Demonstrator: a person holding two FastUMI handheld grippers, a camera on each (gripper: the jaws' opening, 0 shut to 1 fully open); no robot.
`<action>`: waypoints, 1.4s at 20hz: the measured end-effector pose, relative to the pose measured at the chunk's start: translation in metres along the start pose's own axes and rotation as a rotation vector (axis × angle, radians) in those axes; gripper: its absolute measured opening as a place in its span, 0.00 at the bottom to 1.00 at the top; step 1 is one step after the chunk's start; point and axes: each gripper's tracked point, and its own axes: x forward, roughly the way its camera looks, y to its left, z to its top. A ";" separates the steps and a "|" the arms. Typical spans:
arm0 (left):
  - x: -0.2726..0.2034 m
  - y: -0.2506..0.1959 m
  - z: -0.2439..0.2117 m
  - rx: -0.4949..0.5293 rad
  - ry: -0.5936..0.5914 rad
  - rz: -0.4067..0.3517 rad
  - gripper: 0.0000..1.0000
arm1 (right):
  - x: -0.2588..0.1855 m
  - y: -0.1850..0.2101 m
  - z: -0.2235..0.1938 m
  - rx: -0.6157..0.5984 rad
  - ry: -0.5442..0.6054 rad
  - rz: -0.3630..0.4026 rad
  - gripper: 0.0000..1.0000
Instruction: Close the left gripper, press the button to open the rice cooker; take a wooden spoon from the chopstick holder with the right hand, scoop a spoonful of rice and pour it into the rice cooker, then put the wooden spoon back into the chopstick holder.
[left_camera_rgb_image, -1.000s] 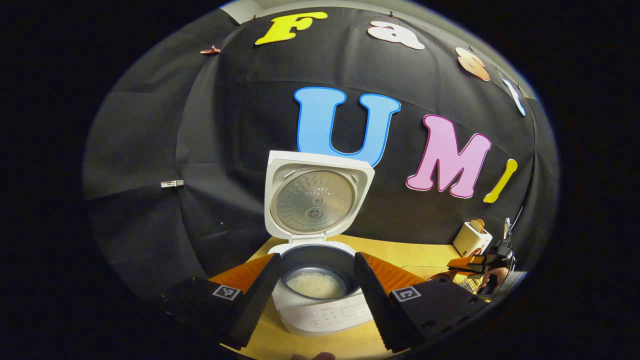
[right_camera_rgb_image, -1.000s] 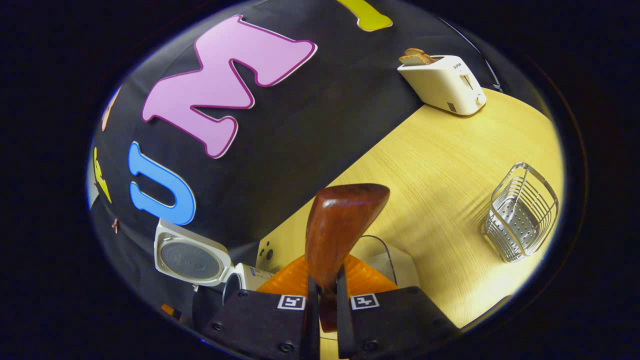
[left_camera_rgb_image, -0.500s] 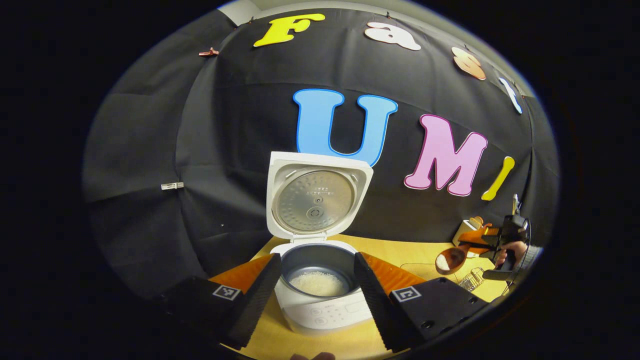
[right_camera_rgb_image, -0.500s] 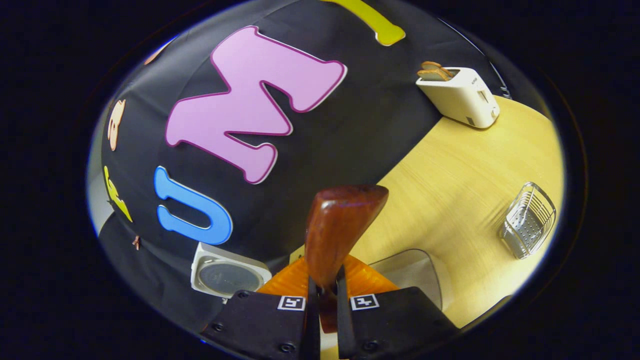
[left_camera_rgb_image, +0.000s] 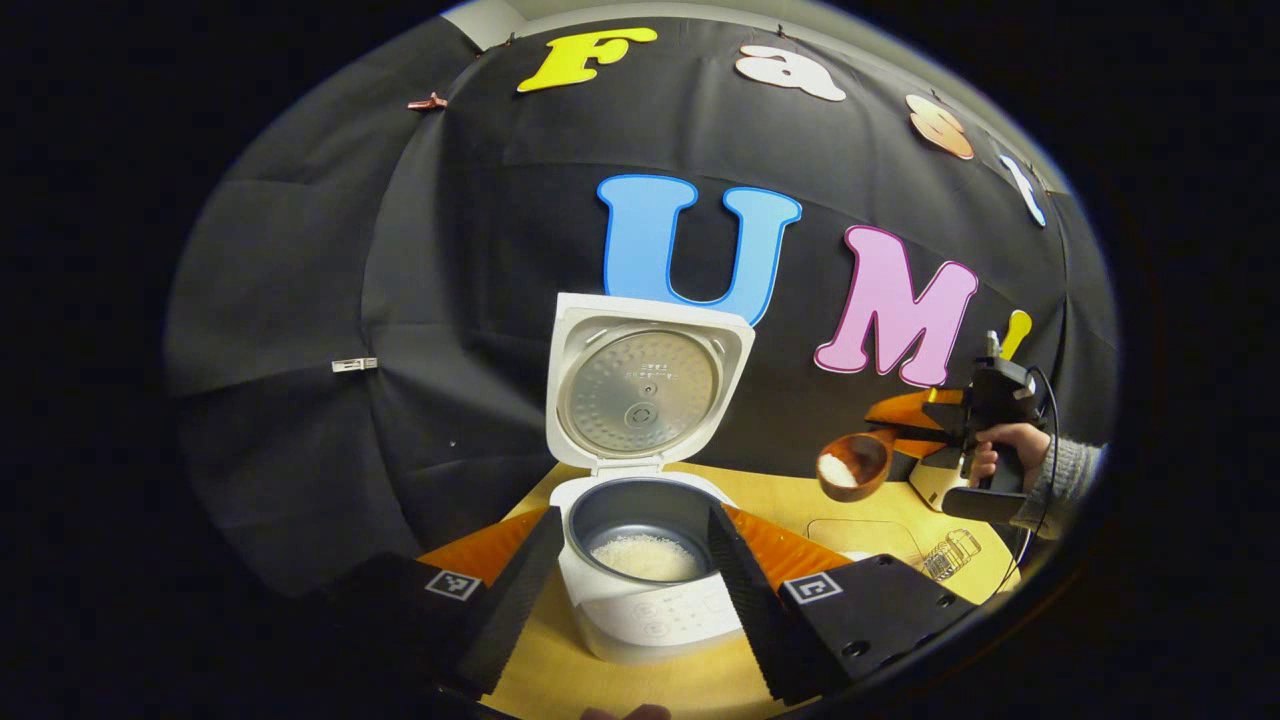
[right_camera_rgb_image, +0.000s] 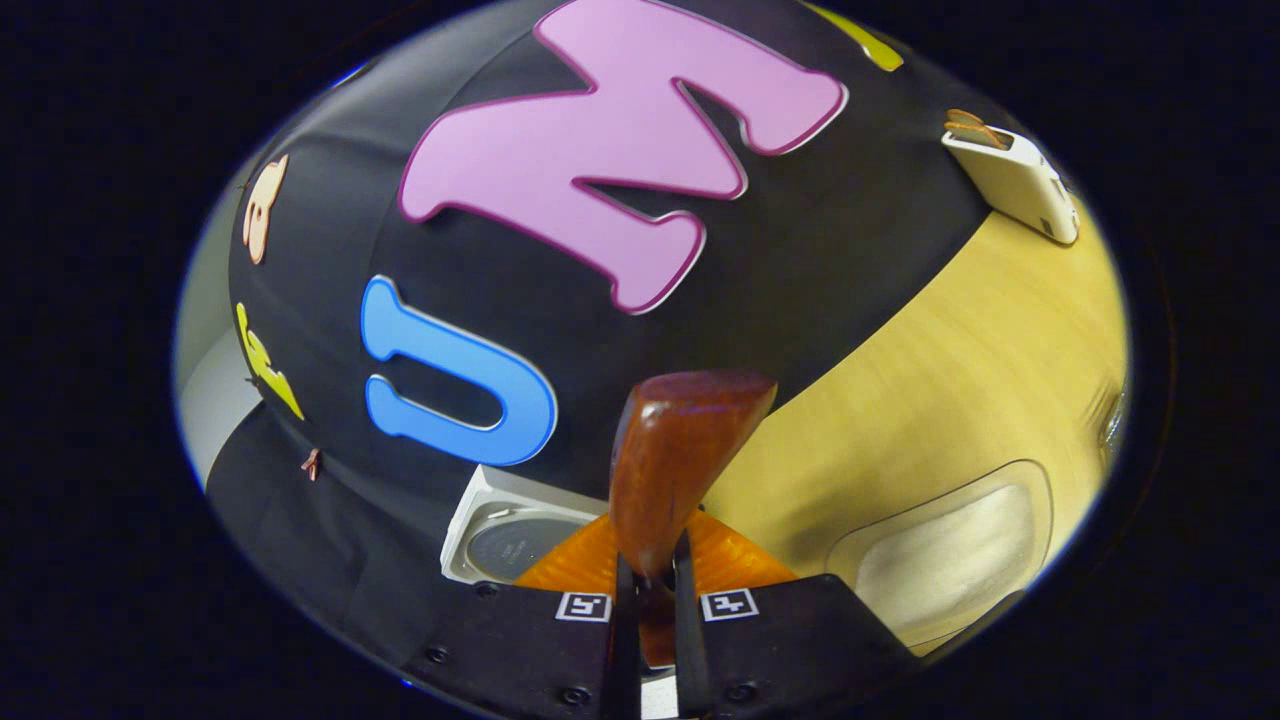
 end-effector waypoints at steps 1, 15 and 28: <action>-0.002 0.003 0.000 -0.002 0.000 0.004 0.94 | 0.009 0.010 -0.011 -0.010 0.019 0.009 0.18; -0.009 0.004 -0.012 -0.038 0.010 -0.008 0.94 | 0.067 0.064 -0.103 -0.454 0.116 -0.004 0.18; -0.013 0.006 -0.026 -0.074 0.033 -0.010 0.94 | 0.059 0.112 -0.159 -1.159 0.113 0.116 0.18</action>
